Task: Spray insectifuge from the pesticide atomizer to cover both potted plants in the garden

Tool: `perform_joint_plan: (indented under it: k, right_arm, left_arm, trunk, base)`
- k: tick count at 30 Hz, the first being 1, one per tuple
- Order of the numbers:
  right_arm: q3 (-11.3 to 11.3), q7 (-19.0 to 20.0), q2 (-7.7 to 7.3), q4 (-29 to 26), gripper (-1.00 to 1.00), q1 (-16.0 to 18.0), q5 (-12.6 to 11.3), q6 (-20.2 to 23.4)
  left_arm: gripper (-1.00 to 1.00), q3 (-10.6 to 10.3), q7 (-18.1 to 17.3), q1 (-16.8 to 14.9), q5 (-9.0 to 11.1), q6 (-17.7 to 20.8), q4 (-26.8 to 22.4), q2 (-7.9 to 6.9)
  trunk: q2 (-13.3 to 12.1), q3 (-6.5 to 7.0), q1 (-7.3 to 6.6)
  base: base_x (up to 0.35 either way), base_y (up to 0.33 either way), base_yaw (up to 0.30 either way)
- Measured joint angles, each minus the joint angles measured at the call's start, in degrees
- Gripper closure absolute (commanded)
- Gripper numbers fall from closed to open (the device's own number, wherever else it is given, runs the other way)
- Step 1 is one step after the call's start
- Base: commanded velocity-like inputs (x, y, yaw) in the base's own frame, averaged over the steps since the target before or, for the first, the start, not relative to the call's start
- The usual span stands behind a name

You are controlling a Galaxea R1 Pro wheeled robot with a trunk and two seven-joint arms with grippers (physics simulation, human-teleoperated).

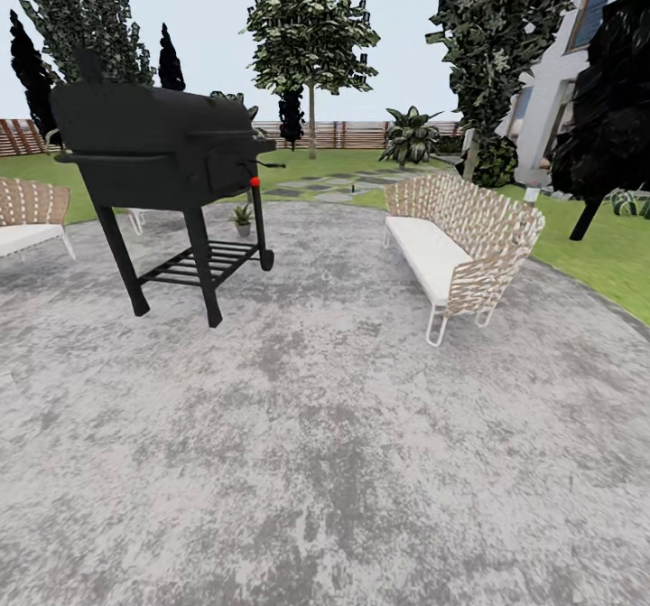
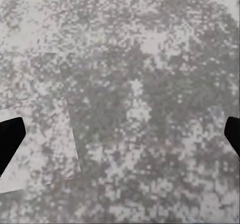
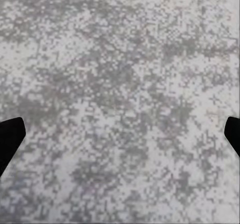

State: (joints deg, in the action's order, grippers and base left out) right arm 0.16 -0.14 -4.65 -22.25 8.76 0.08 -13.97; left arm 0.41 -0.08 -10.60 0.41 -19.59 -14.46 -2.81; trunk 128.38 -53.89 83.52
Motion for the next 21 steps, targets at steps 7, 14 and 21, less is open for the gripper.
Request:
perform_joint_plan:
  k: [7,14,21]
  right_arm:
    - [0.0,-0.01,0.01,0.02,-1.0,0.0,0.0,0.0]
    - [0.0,0.02,0.0,0.06,-1.0,0.0,0.0,0.0]
    - [0.0,-0.02,0.01,0.05,-1.0,0.0,0.05,0.0]
  left_arm:
    - [-1.0,0.0,-0.01,0.03,0.0,0.0,0.0,0.0]
    - [-1.0,0.0,-0.01,0.03,0.0,0.01,0.0,0.02]
    - [-1.0,0.0,-0.03,0.04,0.0,0.0,0.0,0.02]
  trunk:
    - [0.0,0.0,0.0]
    - [0.0,0.0,0.0]
    - [0.0,0.0,0.0]
  base:
    - [0.337,0.0,0.0]
    - [0.337,0.0,0.0]
    - [0.337,0.0,0.0]
